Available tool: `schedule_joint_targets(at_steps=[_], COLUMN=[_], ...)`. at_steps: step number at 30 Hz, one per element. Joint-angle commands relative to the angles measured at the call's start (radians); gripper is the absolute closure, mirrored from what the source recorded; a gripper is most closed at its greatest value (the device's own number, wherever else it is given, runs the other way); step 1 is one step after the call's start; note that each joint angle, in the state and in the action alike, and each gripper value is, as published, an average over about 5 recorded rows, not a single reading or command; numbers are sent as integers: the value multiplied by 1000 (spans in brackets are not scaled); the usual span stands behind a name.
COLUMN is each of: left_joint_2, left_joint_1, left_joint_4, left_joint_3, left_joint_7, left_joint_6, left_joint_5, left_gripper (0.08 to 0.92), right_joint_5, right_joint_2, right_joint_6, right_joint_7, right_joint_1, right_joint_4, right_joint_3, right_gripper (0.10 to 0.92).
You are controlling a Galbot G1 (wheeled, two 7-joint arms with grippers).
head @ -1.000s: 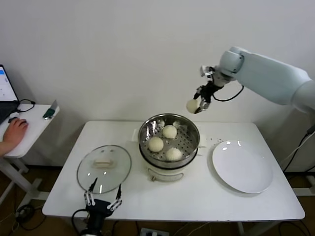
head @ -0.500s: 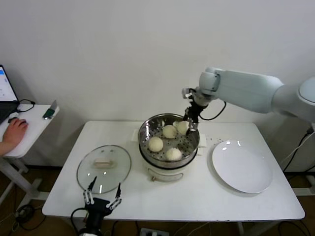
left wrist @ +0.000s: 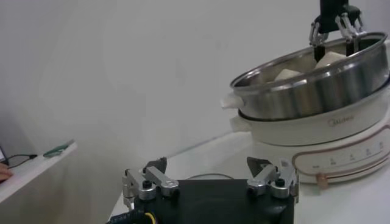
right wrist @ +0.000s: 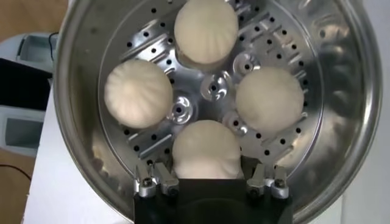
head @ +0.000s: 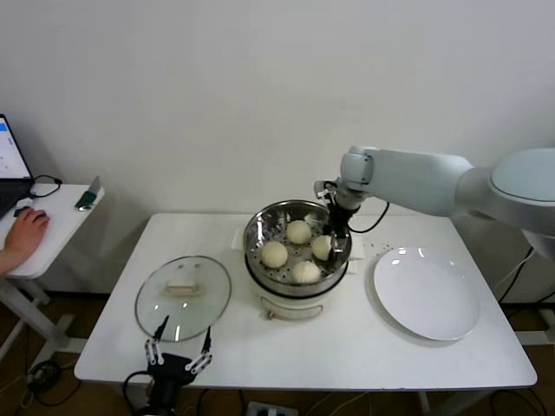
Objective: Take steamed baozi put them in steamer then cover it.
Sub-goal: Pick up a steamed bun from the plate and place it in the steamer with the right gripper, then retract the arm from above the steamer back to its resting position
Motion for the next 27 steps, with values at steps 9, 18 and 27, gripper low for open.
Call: schedule_joint_targets(at_steps=[9,18,27], left_joint_2=[-1,0,-7], left_joint_1=[-2,-5,-7], left_joint_4=[-3,-4,-4], left_joint_3=[4,4,8], left_joint_7=[1,1,-2], left_joint_6=[1,3,-3], left_joint_5=[4,9,47], left_gripper=[177,177,177], right_joint_5=[0,13,93], right_joint_2=[-8,-81,-271], right_joint_6=[-25,-27,113], right_joint_7=[26,-17,217], right_joint_1=[-13,47,78], right_joint_4=[-1,42,120], right_joint_3=[37,74,208], right_gripper=[206,202,203])
